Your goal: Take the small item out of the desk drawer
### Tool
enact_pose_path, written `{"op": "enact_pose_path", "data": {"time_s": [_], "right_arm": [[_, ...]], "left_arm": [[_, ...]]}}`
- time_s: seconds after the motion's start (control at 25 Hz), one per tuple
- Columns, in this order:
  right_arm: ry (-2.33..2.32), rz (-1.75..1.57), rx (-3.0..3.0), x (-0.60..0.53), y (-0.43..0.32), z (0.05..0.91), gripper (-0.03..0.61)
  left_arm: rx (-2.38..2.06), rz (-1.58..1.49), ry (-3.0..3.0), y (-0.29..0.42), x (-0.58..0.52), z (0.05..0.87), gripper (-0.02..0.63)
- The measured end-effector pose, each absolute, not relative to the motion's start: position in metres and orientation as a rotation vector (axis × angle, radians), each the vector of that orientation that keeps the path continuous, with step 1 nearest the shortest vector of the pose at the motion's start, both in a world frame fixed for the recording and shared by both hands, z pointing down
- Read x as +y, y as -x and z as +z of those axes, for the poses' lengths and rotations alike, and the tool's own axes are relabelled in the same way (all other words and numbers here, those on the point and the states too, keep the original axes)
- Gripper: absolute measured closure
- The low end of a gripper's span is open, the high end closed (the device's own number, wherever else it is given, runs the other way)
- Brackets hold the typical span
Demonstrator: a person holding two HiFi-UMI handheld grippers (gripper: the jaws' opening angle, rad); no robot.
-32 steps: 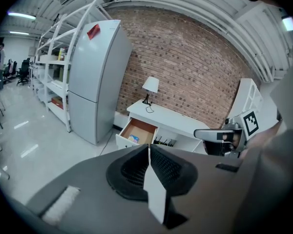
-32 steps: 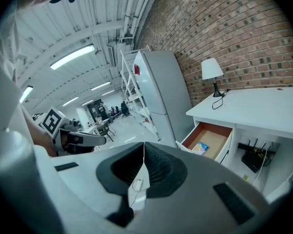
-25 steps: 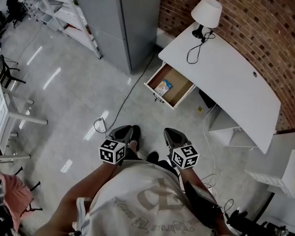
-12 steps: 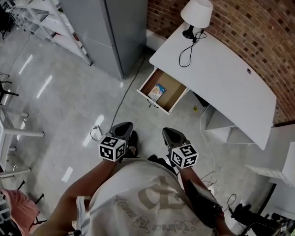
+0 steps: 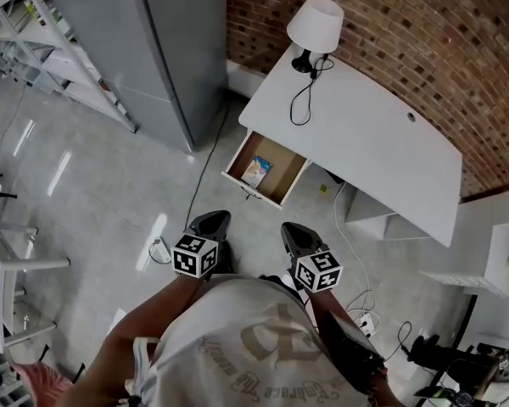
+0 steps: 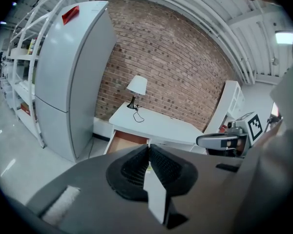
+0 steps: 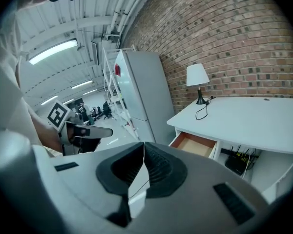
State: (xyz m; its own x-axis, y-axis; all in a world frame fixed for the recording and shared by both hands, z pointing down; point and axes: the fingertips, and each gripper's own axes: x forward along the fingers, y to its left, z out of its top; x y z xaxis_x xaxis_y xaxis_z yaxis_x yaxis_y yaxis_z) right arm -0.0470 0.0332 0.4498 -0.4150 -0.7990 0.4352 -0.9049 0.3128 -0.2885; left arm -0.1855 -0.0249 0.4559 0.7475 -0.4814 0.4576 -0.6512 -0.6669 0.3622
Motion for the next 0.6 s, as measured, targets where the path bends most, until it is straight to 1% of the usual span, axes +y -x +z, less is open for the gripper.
{"op": "enact_pose_path", "data": {"time_s": [0.24, 0.6], "right_arm": [[-1.668, 0.728, -2.304, 0.014, 0.041, 0.448, 0.572], [-1.816, 0.727, -2.229, -0.013, 0.039, 0.444, 0.572]], "left_arm": [[-0.769, 0.442, -2.467, 0.180, -0.054, 0.457, 0.598], [-0.700, 0.453, -2.474, 0.193, -0.086, 0.462, 0.598]]}}
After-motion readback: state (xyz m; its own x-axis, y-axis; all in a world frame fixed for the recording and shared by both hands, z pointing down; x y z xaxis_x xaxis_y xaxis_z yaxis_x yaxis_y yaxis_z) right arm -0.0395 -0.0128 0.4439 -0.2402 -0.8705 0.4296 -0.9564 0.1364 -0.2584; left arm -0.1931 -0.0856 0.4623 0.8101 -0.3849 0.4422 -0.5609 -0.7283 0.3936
